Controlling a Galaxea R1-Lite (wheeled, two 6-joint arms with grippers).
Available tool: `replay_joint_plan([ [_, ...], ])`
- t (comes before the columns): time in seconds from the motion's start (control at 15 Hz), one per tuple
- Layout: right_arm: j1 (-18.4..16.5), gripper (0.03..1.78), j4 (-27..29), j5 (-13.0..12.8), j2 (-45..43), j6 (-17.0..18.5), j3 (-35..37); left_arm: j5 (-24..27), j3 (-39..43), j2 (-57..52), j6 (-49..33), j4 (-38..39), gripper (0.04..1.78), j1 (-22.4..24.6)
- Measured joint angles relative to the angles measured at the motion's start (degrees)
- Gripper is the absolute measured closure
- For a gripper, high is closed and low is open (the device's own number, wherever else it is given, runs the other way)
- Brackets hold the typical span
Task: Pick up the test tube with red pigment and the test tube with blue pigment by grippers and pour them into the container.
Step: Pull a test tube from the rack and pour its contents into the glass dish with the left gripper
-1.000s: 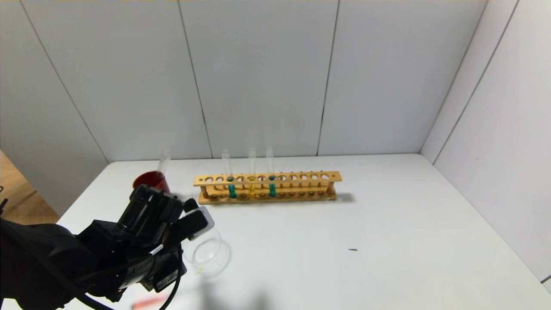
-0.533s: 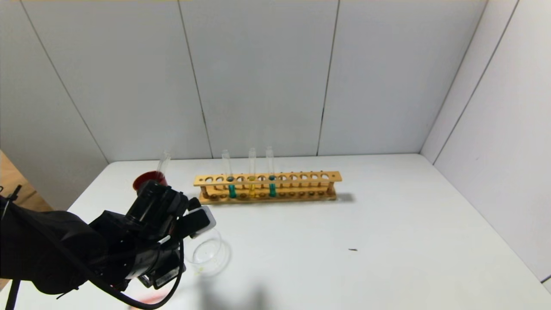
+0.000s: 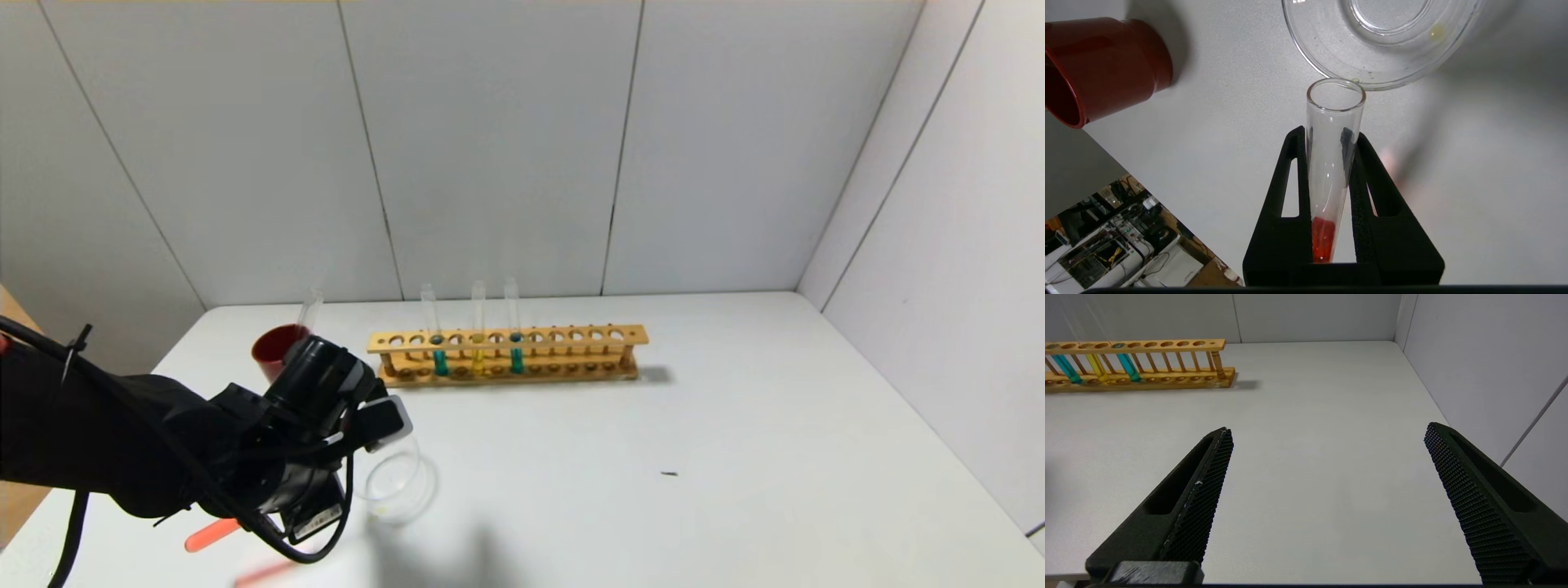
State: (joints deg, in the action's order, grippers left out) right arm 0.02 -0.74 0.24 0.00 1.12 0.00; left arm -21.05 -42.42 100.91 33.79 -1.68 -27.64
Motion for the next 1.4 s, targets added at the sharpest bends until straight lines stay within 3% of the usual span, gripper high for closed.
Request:
replay_joint_plan([
  [0.53, -0.02, 0.10, -0.02, 0.00, 0.00, 0.02, 0.00, -2.47, -3.55, 4.66, 0.74, -2.19, 1.50, 1.46],
  [1.4, -0.02, 0.10, 0.00, -0.02, 0.00, 0.02, 0.00, -5.38, -15.48, 6.34, 1.78, -18.63, 1.50, 0.79],
])
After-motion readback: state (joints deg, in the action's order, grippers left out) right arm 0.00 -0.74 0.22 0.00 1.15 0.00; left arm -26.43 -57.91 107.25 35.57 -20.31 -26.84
